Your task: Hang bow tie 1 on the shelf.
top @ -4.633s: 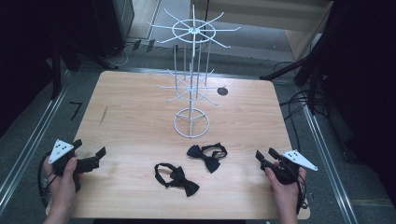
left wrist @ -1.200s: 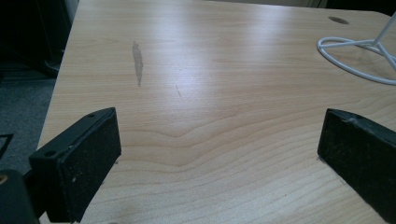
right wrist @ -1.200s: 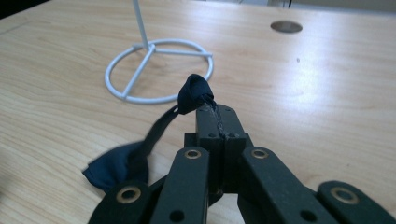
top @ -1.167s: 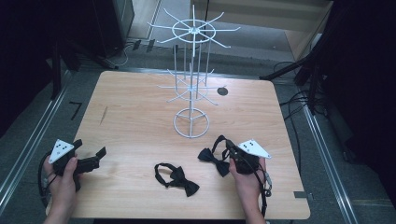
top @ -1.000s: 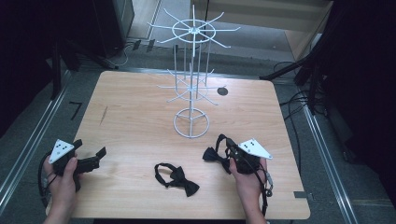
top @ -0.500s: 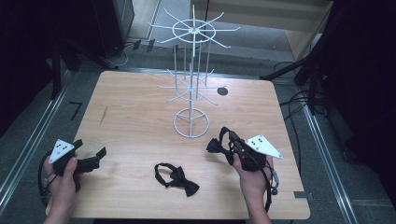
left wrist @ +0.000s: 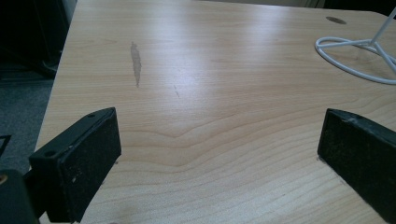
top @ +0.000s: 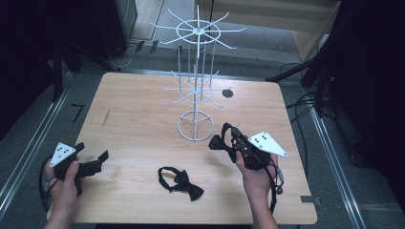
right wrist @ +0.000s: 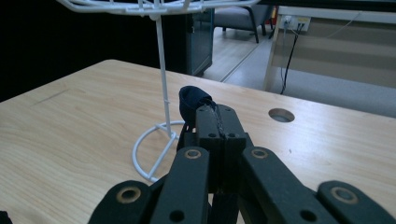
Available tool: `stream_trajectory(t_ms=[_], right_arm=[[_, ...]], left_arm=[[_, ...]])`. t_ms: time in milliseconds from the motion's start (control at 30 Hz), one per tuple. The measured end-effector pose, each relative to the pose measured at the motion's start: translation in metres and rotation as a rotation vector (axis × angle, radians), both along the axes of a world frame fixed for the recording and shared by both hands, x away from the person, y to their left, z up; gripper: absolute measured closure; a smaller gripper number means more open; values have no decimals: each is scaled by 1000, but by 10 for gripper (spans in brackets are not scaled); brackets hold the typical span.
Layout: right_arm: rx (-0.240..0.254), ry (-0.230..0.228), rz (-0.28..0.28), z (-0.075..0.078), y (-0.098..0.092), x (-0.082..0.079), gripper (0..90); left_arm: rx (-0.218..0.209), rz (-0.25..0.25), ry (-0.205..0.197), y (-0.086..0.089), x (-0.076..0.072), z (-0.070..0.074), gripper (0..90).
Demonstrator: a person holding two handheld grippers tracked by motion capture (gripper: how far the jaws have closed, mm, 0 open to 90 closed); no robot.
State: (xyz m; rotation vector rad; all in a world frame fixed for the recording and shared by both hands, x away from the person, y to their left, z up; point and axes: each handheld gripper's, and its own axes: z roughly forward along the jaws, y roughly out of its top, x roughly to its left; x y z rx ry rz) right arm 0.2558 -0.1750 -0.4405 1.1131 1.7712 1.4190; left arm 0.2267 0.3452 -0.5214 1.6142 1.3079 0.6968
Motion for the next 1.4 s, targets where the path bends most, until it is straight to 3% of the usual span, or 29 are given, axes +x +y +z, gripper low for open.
stream_trajectory(t_ms=[767,1400], right_arm=[[3,-42,9,28,6,8,900],[7,-61,16,40,8,12,900]], left_arm=[[1,-2,0,0,0,0,0],[2,-1,0,0,0,0,0]])
